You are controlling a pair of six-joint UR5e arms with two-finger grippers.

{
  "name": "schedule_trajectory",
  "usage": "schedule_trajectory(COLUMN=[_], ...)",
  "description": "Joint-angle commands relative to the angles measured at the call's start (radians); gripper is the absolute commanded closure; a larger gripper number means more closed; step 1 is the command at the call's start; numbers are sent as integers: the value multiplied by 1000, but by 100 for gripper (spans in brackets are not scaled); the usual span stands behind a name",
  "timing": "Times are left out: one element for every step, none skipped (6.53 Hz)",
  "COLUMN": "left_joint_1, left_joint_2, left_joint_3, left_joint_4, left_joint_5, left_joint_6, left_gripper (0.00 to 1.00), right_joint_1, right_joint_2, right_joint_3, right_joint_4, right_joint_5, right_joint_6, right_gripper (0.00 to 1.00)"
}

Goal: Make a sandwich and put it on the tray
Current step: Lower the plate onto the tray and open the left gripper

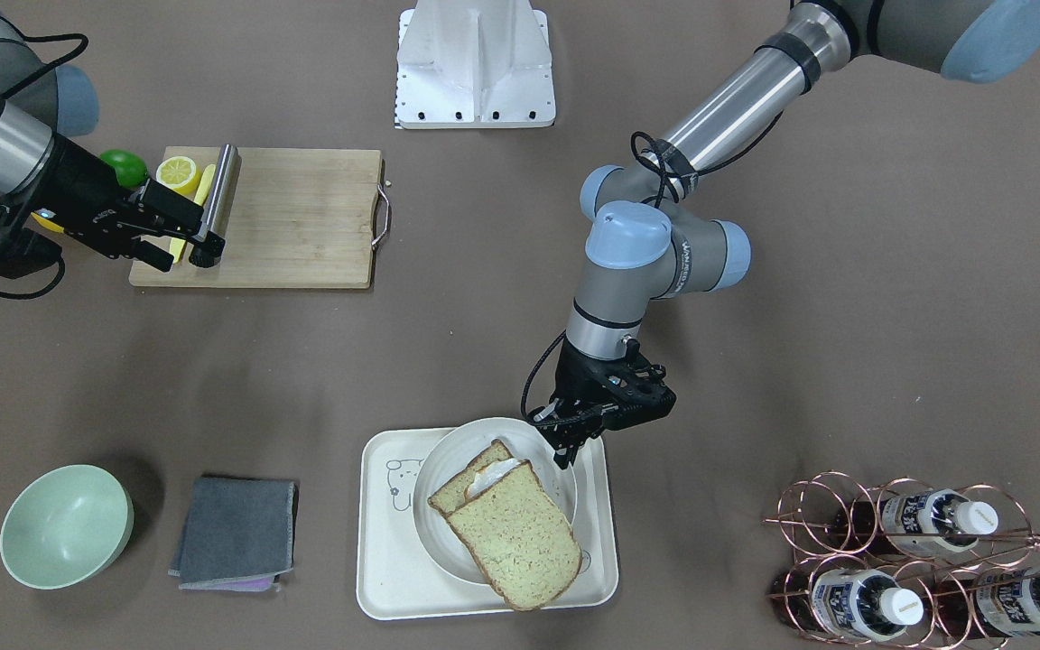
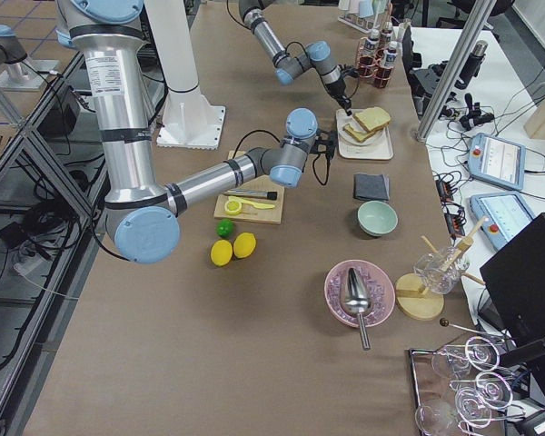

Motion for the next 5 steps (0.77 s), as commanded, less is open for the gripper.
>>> schedule_trajectory(left_joint_1=[6, 6, 1, -7, -14], left_joint_2=[-6, -6, -6, -6, -8], left_joint_3=[17, 19, 17, 9, 2], left_joint_4=[0, 0, 0, -2, -3], left_joint_5=[26, 27, 25, 17, 13], left_joint_6=[-4, -4, -4, -4, -5], left_gripper=[80, 33, 11, 11, 12], right_joint_1=[0, 0, 0, 0, 0], right_joint_2=[0, 2, 3, 3, 3], right_joint_3=[-2, -3, -3, -2, -2], right_joint_4=[0, 0, 0, 0, 0], right_joint_5=[0, -2, -2, 0, 0], right_joint_6=[0, 0, 0, 0, 0], right_gripper=[1, 1, 1, 1, 1])
